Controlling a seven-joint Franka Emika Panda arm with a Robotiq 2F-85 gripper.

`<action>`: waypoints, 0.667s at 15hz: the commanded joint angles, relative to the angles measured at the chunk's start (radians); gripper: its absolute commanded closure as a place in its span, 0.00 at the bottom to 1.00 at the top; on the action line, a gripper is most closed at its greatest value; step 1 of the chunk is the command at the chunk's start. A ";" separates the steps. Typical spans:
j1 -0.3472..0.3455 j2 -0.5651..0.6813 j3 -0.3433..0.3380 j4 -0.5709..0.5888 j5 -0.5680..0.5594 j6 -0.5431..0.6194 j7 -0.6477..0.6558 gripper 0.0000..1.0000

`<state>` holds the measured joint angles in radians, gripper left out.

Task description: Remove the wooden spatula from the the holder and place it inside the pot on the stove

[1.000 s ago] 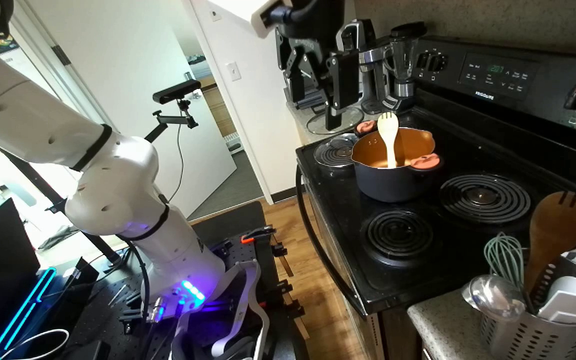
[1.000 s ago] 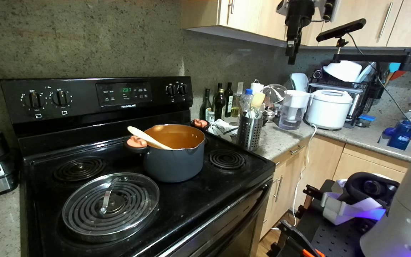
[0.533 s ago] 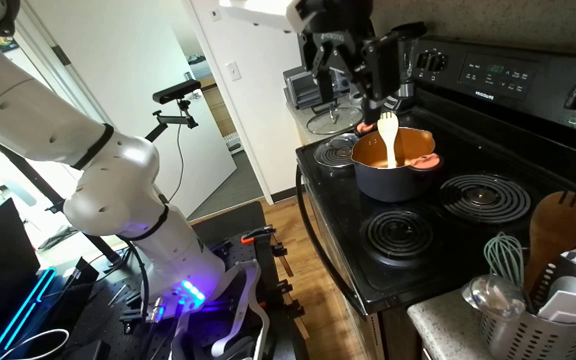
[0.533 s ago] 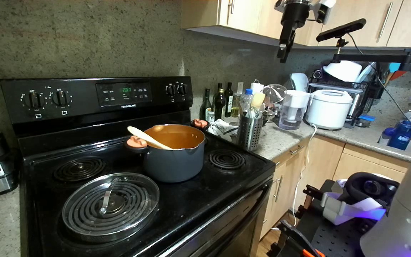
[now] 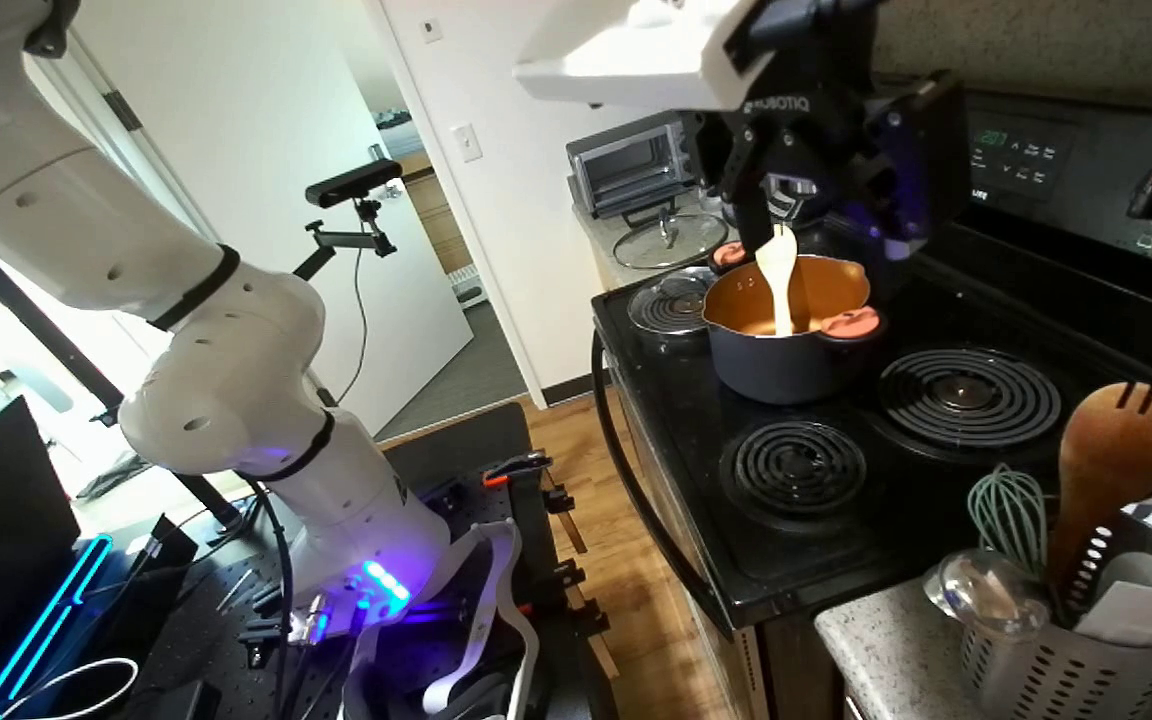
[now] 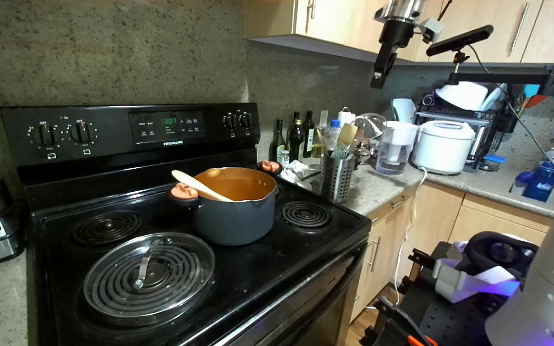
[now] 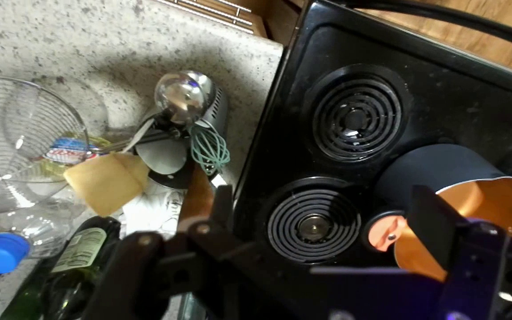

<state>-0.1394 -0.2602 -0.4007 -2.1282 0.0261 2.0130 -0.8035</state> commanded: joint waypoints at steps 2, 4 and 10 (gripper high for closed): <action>-0.066 0.082 -0.020 0.076 -0.012 0.050 -0.060 0.00; -0.092 0.110 -0.030 0.106 -0.013 0.066 -0.078 0.00; -0.128 0.120 -0.020 0.115 0.001 0.054 -0.080 0.00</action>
<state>-0.2473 -0.1443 -0.4390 -2.0182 0.0223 2.0710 -0.8798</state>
